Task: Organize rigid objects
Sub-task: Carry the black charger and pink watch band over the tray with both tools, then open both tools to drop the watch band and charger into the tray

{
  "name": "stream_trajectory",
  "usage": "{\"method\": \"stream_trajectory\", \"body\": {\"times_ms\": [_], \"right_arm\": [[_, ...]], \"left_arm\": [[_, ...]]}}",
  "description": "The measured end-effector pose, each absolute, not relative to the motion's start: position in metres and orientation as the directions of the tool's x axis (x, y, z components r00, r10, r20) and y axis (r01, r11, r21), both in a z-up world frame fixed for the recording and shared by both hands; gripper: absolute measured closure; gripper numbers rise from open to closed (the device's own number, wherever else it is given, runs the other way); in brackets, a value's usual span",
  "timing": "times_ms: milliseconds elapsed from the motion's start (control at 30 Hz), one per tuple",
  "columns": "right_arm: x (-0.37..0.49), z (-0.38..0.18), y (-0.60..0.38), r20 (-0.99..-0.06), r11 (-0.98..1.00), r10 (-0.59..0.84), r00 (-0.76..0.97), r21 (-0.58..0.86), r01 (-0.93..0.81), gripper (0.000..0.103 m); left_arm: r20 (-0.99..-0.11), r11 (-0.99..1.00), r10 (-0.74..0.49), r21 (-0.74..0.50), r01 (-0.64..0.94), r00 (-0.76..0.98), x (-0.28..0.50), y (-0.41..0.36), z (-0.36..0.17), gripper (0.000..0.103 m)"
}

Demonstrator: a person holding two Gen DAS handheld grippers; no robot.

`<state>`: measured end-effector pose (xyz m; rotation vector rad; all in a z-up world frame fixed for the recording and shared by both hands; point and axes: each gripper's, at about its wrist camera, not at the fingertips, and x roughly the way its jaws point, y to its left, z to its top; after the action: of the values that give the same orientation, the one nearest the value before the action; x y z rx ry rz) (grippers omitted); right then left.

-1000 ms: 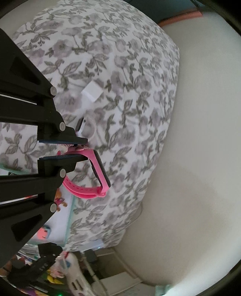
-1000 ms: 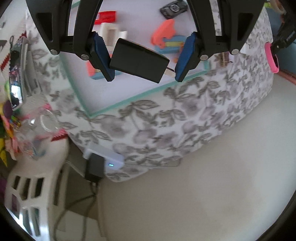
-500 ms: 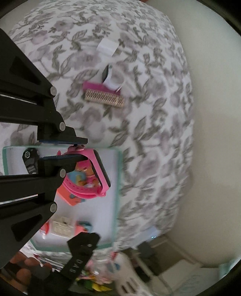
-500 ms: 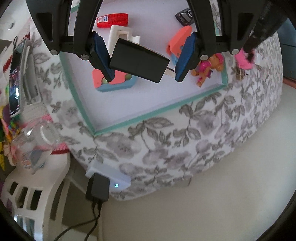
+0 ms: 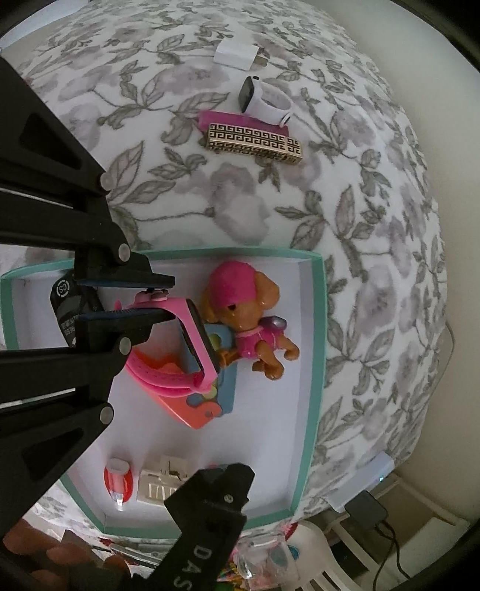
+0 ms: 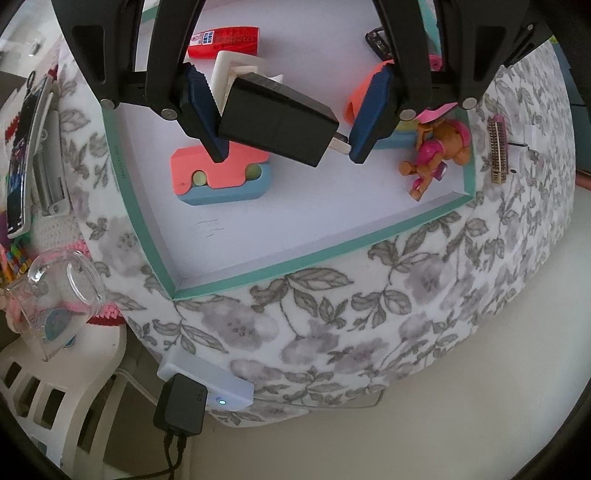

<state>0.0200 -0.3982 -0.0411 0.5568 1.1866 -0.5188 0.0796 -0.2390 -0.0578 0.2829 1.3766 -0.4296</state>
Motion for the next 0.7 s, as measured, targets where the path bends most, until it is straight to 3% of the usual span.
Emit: {"method": "stream_trajectory", "body": {"times_ms": [400,533,700], "right_arm": [[0.024,-0.041,-0.396,-0.956,0.768,-0.083,0.281,0.118,0.63,0.032],[0.024,-0.04,-0.397,-0.957,0.774,-0.087,0.278,0.111,0.624,0.027],[0.023,-0.035,-0.398,-0.952,0.773,-0.097,0.292,0.113,0.624,0.022]], "left_arm": [[-0.985,0.893,-0.121,-0.055,0.447,0.121,0.079,-0.239,-0.061,0.091],[-0.985,0.893,-0.135,-0.074,0.444,0.108,0.08,-0.238,-0.059,0.062],[-0.982,0.885,-0.135,-0.061,0.461,0.129,0.077,-0.242,-0.049,0.057]]}}
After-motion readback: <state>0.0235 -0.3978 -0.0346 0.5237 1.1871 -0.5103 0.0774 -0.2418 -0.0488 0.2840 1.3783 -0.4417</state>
